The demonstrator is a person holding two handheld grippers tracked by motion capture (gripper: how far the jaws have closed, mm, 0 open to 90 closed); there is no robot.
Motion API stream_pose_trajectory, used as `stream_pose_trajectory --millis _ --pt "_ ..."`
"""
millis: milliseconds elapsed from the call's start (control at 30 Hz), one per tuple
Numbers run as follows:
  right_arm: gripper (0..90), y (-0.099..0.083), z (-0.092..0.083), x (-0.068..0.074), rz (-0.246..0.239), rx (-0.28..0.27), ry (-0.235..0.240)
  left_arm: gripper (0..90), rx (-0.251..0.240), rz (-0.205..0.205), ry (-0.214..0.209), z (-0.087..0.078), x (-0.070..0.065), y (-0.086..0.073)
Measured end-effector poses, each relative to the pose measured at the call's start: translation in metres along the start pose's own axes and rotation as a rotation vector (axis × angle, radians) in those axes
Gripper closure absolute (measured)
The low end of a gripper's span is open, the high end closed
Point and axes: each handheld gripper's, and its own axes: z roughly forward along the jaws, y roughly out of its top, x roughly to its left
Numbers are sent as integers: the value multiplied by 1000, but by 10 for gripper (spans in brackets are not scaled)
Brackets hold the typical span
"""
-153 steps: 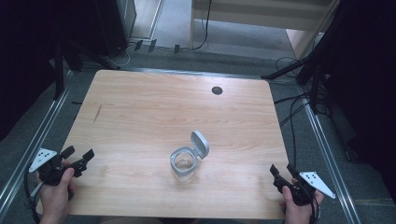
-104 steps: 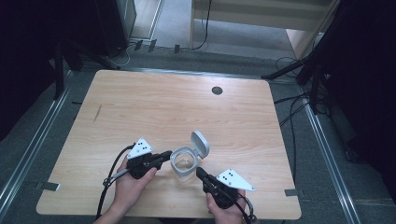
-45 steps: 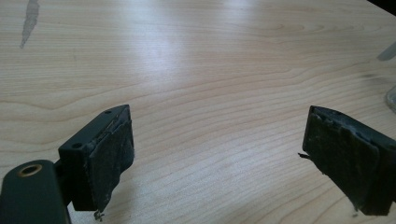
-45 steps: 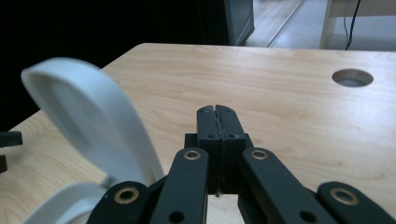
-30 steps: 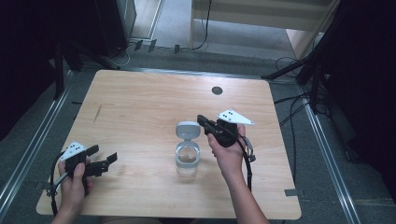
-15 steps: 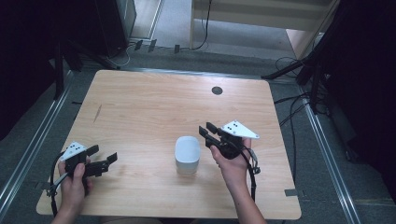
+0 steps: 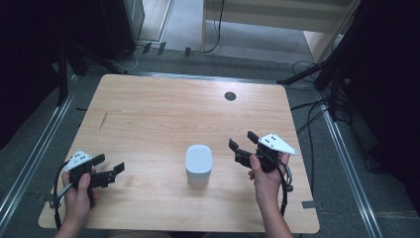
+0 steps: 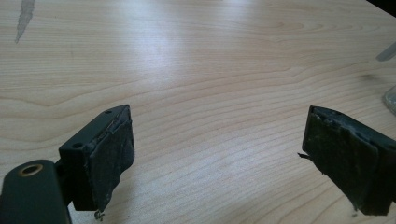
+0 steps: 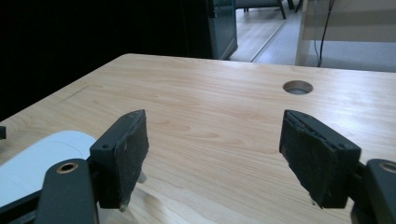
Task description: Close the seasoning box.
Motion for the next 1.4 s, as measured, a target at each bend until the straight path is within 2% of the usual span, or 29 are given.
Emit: stream_pose_trajectory --millis 133,200,233,567,733,967,1200,1333,1400 --pt "243 -4 -11 -14 11 1 -29 91 -2 -1 1 0 0 0" --pt "243 -5 -12 -16 9 5 -37 91 -3 0 1 0 0 0" --pt "242 -8 -18 -23 12 6 -52 91 -3 0 1 0 0 0" --pt "243 -24 -39 -48 36 29 -109 91 -2 0 2 0 0 0" --pt "244 -38 -51 -58 49 40 -133 91 -2 2 3 0 0 0" --pt "247 -71 -70 -74 80 69 -176 91 -2 5 3 0 -1 0" --pt "249 -86 -89 -87 88 97 -216 91 -2 9 -2 0 -1 0" --pt "257 -97 -105 -98 116 100 -241 91 1 11 -3 0 -1 0" --pt "257 -99 -107 -99 117 103 -244 91 0 10 -3 0 -1 0"
